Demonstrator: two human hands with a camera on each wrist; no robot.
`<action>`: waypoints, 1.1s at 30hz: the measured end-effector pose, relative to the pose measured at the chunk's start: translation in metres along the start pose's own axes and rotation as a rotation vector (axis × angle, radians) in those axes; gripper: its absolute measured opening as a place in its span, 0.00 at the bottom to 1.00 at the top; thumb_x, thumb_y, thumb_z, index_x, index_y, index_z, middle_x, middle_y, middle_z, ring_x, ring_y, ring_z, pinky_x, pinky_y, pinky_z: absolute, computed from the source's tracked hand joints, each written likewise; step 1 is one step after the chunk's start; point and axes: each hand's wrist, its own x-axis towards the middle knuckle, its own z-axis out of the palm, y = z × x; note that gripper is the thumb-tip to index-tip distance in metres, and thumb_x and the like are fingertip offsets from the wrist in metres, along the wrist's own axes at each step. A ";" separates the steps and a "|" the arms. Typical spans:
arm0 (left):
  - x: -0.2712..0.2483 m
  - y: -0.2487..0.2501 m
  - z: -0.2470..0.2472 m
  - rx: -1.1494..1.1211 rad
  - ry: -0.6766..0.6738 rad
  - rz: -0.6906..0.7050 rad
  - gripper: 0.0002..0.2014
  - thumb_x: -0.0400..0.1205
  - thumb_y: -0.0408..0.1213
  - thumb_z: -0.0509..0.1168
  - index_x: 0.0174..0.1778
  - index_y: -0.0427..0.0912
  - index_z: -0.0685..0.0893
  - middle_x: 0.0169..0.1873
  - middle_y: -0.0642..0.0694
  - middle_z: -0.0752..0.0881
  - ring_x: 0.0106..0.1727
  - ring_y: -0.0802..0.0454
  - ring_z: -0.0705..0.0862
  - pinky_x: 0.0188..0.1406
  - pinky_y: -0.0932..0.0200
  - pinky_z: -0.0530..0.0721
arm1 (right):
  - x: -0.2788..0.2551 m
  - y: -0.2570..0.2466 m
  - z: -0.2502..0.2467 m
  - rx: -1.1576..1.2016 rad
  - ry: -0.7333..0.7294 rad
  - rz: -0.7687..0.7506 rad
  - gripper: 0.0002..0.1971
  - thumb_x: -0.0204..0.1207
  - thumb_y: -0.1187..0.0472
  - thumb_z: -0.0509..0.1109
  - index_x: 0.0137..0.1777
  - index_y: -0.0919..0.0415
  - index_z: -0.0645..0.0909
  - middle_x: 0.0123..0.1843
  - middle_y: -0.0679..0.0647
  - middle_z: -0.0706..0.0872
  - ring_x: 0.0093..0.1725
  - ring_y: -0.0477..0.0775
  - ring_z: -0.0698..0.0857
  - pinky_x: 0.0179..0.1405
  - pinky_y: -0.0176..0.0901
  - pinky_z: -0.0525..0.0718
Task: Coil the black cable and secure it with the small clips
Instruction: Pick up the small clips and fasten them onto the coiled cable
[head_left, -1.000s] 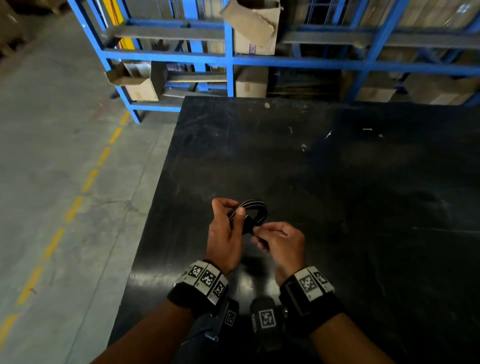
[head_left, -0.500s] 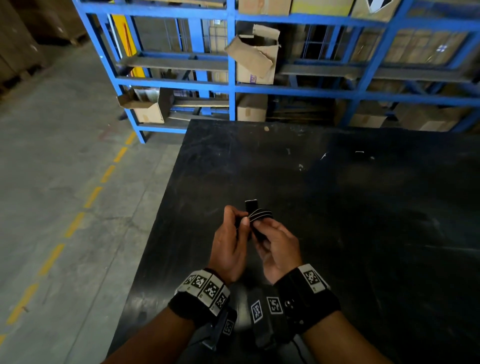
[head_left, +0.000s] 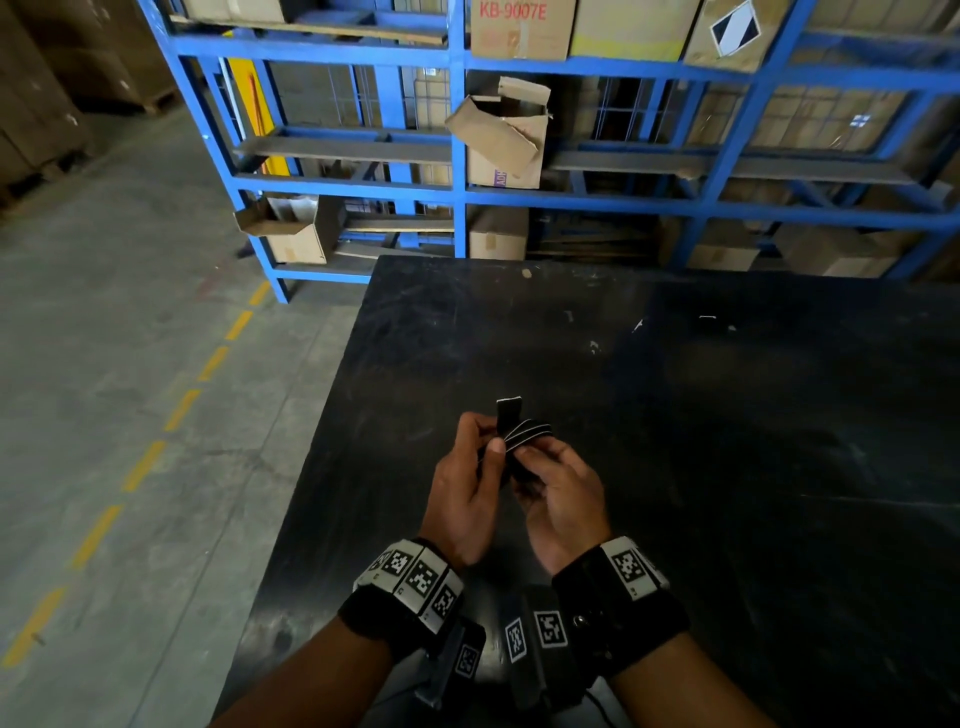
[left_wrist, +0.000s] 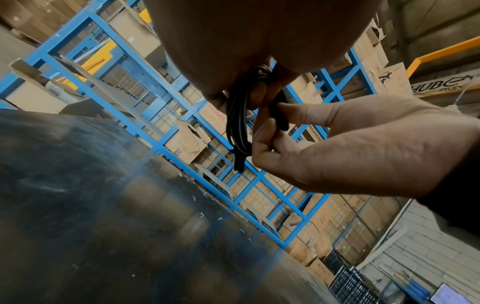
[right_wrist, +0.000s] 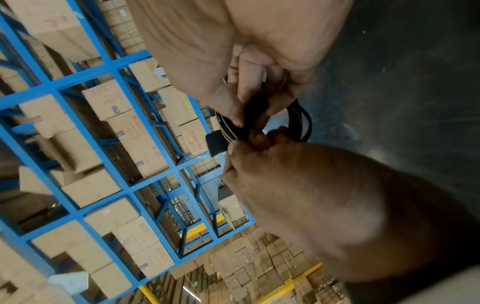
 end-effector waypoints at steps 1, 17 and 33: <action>0.000 0.000 -0.001 0.003 0.005 0.006 0.09 0.91 0.37 0.54 0.62 0.41 0.76 0.49 0.45 0.90 0.48 0.46 0.91 0.47 0.35 0.90 | -0.001 -0.001 0.000 -0.010 0.000 -0.012 0.14 0.80 0.75 0.69 0.65 0.72 0.83 0.59 0.69 0.92 0.54 0.59 0.92 0.54 0.47 0.88; 0.002 -0.007 -0.008 0.002 -0.024 -0.070 0.08 0.91 0.36 0.57 0.56 0.43 0.81 0.42 0.50 0.89 0.42 0.53 0.87 0.45 0.45 0.88 | -0.015 -0.003 -0.026 -0.816 -0.169 -0.664 0.15 0.70 0.77 0.79 0.52 0.59 0.92 0.49 0.48 0.94 0.46 0.42 0.92 0.45 0.32 0.87; -0.003 -0.001 -0.019 0.109 -0.277 -0.048 0.06 0.92 0.34 0.58 0.52 0.41 0.80 0.32 0.60 0.83 0.34 0.66 0.80 0.37 0.70 0.76 | -0.002 -0.042 -0.040 -1.427 -0.297 -1.073 0.05 0.71 0.61 0.81 0.43 0.56 0.87 0.58 0.48 0.84 0.58 0.46 0.85 0.55 0.38 0.85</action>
